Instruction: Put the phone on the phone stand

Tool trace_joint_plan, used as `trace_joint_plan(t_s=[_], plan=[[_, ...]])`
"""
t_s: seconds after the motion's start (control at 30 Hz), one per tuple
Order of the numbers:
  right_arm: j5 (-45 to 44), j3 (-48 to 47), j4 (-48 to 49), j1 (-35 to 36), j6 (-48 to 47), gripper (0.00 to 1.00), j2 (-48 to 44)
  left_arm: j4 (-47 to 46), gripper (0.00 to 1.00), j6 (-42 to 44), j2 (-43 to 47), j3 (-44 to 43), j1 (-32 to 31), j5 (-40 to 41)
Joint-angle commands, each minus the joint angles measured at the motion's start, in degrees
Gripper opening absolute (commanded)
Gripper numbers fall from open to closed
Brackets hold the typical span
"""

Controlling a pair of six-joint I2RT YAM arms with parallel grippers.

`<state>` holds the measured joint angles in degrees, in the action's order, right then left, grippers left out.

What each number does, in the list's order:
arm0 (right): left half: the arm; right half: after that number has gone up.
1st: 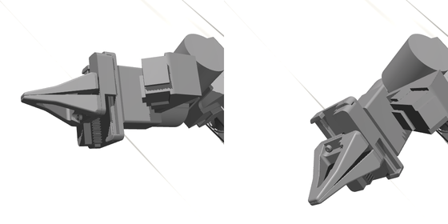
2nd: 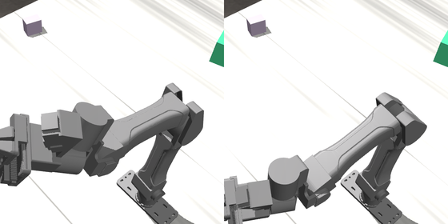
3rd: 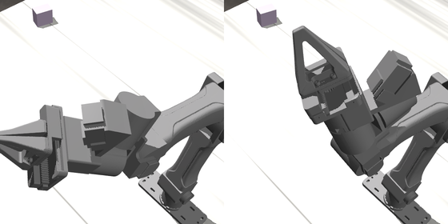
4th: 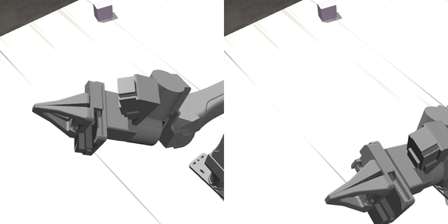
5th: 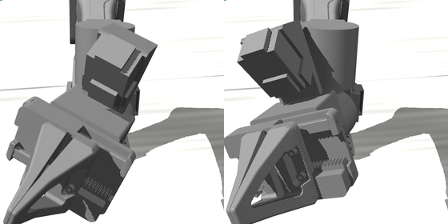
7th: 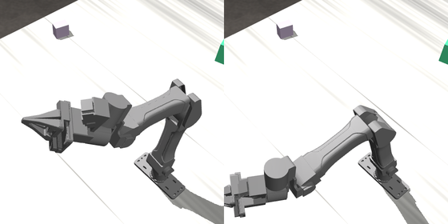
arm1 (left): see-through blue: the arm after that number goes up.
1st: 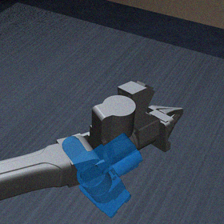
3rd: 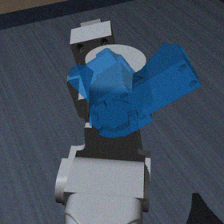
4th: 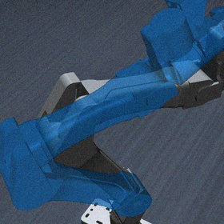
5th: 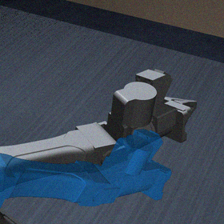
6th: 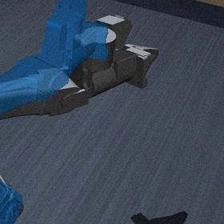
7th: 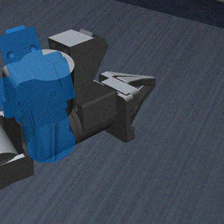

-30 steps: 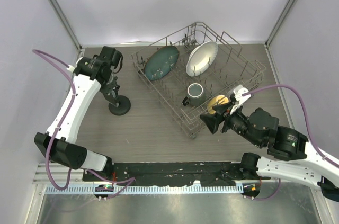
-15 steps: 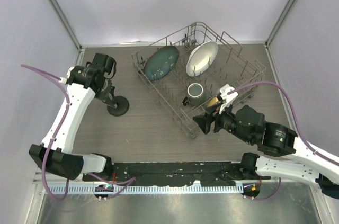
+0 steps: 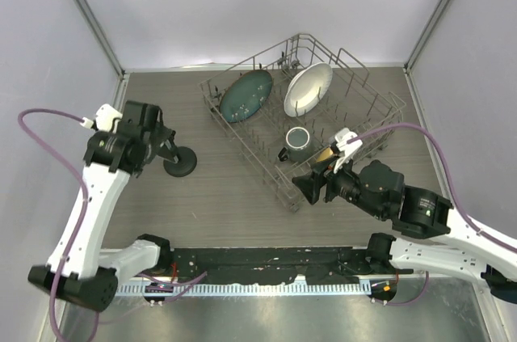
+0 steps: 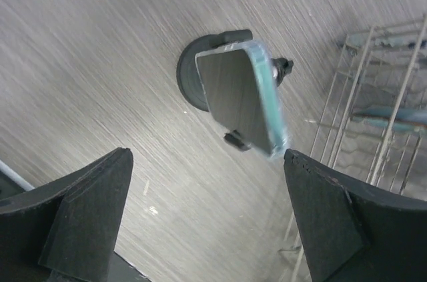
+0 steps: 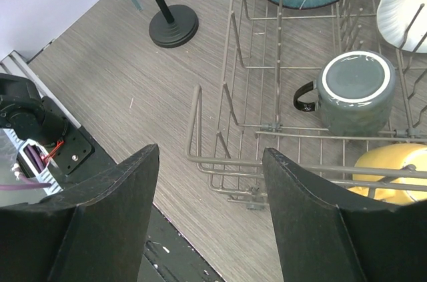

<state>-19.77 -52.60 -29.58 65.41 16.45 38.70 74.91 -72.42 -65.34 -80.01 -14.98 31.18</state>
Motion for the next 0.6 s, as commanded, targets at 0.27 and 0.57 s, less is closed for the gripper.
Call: trace_joint_plan(t_s=[0.27,0.57], plan=[[9.1,-4.8,14.8,2.7,-6.4,0.65,11.6,-30.3,1.0,38.9,29.9,17.8,0.2,-21.4],[9.8,-14.4,33.5,6.9,-3.9,0.3,36.2,-30.4,1.0,47.6,38.0,11.4,0.3,-28.1]])
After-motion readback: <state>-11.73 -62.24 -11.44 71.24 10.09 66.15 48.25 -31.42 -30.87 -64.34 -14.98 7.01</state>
